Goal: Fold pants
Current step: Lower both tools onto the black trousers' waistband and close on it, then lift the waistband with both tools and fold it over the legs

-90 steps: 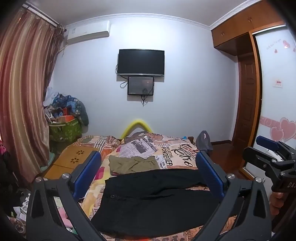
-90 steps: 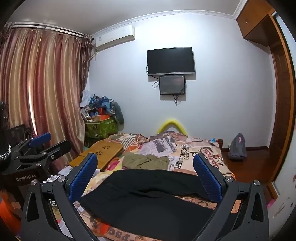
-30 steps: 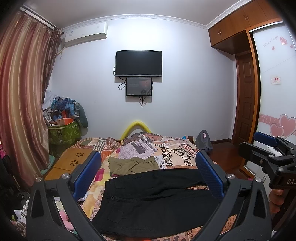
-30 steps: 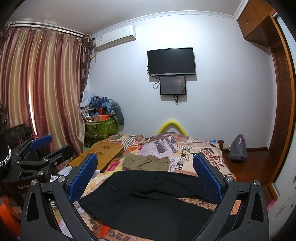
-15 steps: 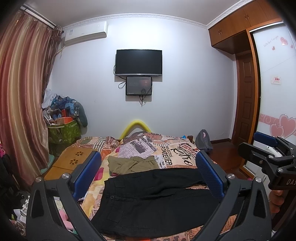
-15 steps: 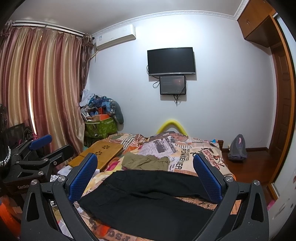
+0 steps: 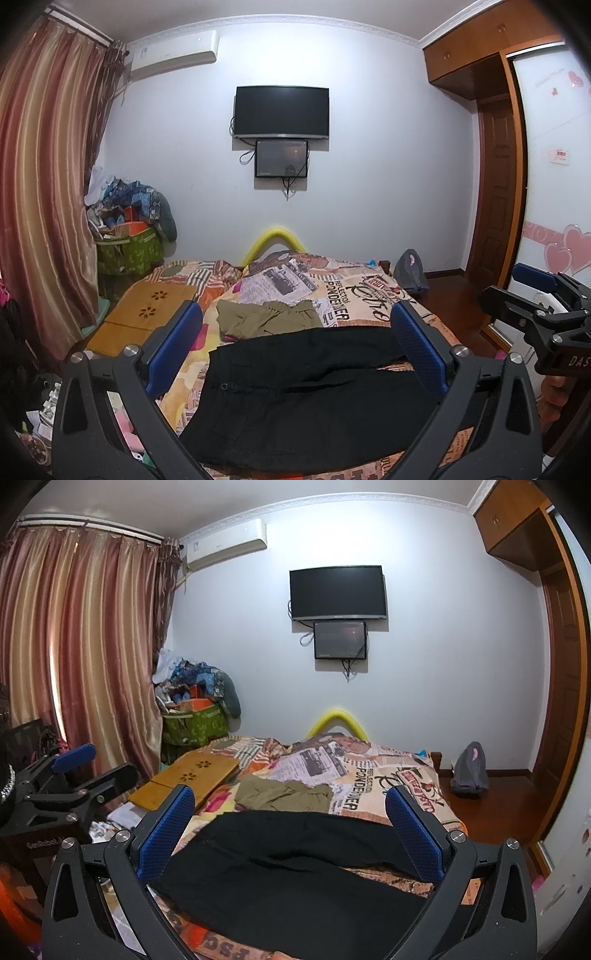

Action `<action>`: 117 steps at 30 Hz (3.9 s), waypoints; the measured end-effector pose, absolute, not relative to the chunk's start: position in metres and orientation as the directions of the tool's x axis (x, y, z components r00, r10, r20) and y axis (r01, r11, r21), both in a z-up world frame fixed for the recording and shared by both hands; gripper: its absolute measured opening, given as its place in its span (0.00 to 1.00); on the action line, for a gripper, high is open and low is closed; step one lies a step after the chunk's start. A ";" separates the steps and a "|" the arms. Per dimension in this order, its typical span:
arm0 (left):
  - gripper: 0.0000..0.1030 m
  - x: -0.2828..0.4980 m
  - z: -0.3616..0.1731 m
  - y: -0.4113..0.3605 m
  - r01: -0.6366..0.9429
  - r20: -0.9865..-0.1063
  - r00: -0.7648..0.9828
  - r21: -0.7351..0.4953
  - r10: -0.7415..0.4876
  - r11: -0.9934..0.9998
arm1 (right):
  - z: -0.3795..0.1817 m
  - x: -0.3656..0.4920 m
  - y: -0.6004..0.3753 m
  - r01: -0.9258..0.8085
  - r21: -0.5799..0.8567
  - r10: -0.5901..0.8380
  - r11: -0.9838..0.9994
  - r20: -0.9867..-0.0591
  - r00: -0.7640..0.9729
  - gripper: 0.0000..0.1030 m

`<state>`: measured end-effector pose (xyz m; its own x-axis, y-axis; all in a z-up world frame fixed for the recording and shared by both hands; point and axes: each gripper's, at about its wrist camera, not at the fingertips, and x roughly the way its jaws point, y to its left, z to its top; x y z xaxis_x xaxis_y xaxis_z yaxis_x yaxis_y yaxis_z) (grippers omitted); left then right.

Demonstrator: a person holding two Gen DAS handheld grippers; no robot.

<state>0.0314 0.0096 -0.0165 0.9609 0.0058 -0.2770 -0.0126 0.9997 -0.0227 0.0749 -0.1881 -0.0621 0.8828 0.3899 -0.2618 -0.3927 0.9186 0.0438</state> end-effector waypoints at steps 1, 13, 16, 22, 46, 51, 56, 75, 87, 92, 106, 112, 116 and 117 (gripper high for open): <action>1.00 0.038 -0.017 0.010 -0.017 -0.286 0.958 -0.025 0.009 1.000 | -0.065 0.080 -0.188 -0.390 0.045 0.387 0.920 -0.274 0.881 1.00; 1.00 0.148 -0.075 0.051 -0.075 -0.453 0.890 -0.011 0.062 0.997 | -0.113 0.154 -0.198 -0.382 0.014 0.350 0.924 -0.431 0.832 1.00; 1.00 0.181 -0.094 0.067 -0.080 -0.503 0.862 -0.002 0.068 0.997 | -0.126 0.180 -0.199 -0.389 -0.008 0.339 0.921 -0.471 0.814 1.00; 1.00 0.241 -0.128 0.104 -0.109 -0.580 0.808 0.034 0.109 0.993 | -0.154 0.227 -0.209 -0.422 0.025 0.362 0.906 -0.561 0.745 1.00; 0.90 0.416 -0.302 0.206 -0.123 -0.854 0.516 0.001 0.065 0.992 | -0.239 0.394 -0.181 -0.529 -0.098 0.306 0.843 -0.721 0.621 0.98; 0.78 0.437 -0.332 0.212 -0.115 -0.895 0.445 -0.041 0.015 0.993 | -0.260 0.421 -0.177 -0.541 -0.095 0.296 0.835 -0.752 0.589 0.95; 0.78 0.454 -0.348 0.220 -0.145 -0.919 0.393 -0.111 -0.046 0.983 | -0.273 0.442 -0.171 -0.575 -0.090 0.306 0.813 -0.775 0.553 0.91; 0.35 0.478 -0.353 0.221 -0.112 -0.929 0.367 -0.089 -0.042 0.990 | -0.299 0.481 -0.162 -0.666 0.041 0.374 0.744 -0.853 0.365 0.36; 0.15 0.459 -0.312 0.210 -0.073 -0.882 0.471 -0.040 0.000 0.997 | -0.278 0.457 -0.164 -0.621 0.028 0.377 0.784 -0.815 0.440 0.06; 0.09 0.443 -0.281 0.201 -0.047 -0.851 0.526 -0.020 0.007 0.999 | -0.252 0.438 -0.170 -0.604 0.024 0.387 0.797 -0.787 0.480 0.05; 0.07 0.354 -0.199 0.180 0.042 -0.742 0.668 -0.032 -0.052 0.999 | -0.186 0.333 -0.193 -0.579 0.012 0.410 0.815 -0.718 0.562 0.05; 0.07 0.308 -0.184 0.170 0.088 -0.717 0.695 0.003 -0.059 0.996 | -0.177 0.281 -0.197 -0.581 0.007 0.416 0.814 -0.704 0.576 0.05; 0.07 0.270 -0.180 0.164 0.108 -0.707 0.705 0.030 -0.055 0.994 | -0.177 0.250 -0.201 -0.582 0.002 0.420 0.813 -0.695 0.584 0.05; 0.07 0.261 -0.181 0.163 0.112 -0.705 0.707 0.032 -0.057 0.993 | -0.178 0.241 -0.202 -0.583 0.014 0.428 0.813 -0.693 0.580 0.05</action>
